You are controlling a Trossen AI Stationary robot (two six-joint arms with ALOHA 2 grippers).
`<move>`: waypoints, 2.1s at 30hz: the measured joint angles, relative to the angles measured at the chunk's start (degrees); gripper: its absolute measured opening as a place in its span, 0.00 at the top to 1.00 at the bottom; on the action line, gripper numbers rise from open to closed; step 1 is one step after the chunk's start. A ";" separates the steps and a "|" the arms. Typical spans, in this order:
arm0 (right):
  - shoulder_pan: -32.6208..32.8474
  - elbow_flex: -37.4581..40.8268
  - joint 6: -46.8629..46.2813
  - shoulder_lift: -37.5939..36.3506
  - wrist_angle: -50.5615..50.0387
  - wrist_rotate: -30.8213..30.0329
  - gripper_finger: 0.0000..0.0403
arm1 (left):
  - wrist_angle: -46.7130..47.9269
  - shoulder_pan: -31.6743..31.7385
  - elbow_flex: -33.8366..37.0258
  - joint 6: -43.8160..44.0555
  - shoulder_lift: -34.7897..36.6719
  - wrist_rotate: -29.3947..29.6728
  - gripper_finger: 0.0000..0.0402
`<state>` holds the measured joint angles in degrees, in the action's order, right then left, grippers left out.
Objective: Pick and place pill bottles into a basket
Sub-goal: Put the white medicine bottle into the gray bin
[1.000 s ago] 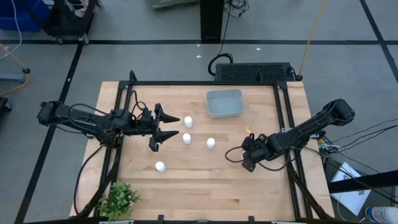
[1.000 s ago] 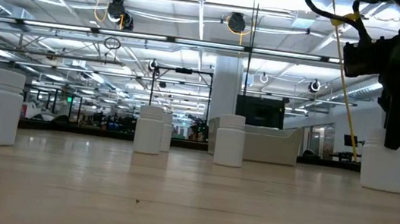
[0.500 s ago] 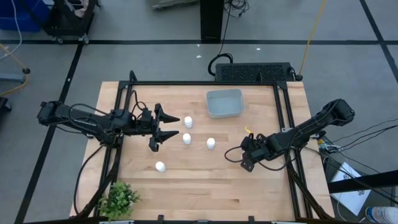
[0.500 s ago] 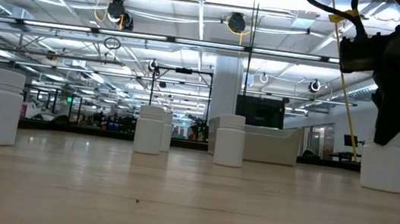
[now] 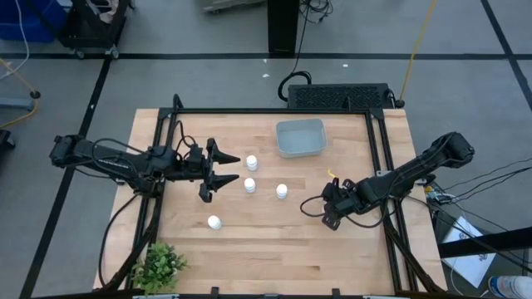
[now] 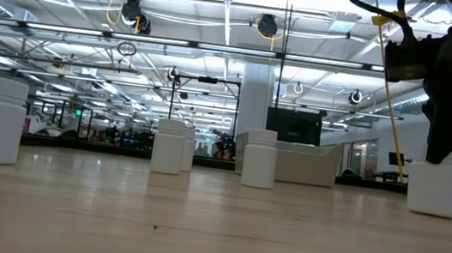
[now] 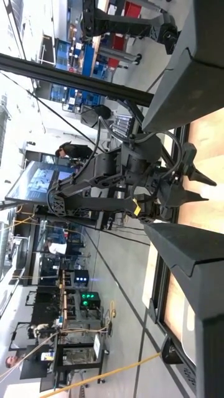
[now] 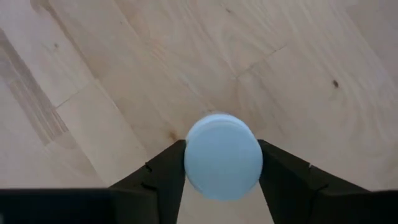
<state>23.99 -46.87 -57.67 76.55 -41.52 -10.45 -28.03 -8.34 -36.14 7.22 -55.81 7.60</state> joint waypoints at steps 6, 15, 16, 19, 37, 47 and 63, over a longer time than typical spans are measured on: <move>-0.04 0.00 0.36 0.00 0.10 -0.35 0.62 | 0.01 0.00 0.00 0.03 0.00 0.00 0.36; -2.76 -1.16 5.58 -1.94 0.49 -6.13 0.62 | 0.00 0.02 0.00 -0.69 0.00 0.02 0.36; -3.32 -1.49 6.50 -2.54 0.52 -6.50 0.62 | 0.00 0.01 0.00 -0.71 0.00 0.04 0.36; -5.03 -3.10 9.66 -4.60 0.57 -9.63 0.62 | 0.00 0.02 0.00 -0.76 0.00 0.17 0.36; -19.29 -12.24 46.76 -13.60 25.95 -32.96 0.62 | 0.00 0.02 0.00 -0.98 0.00 0.52 0.36; -33.04 -13.08 52.67 -11.49 32.73 -23.52 0.62 | -0.04 0.04 0.00 -1.04 0.00 0.50 0.36; -50.67 -37.16 45.59 10.68 2.61 -3.12 0.62 | -1.02 0.98 0.00 -1.53 -0.04 1.84 0.36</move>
<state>-26.68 -84.03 -12.08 87.23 -38.91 -13.57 -29.05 -7.35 -36.14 5.69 -55.86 9.43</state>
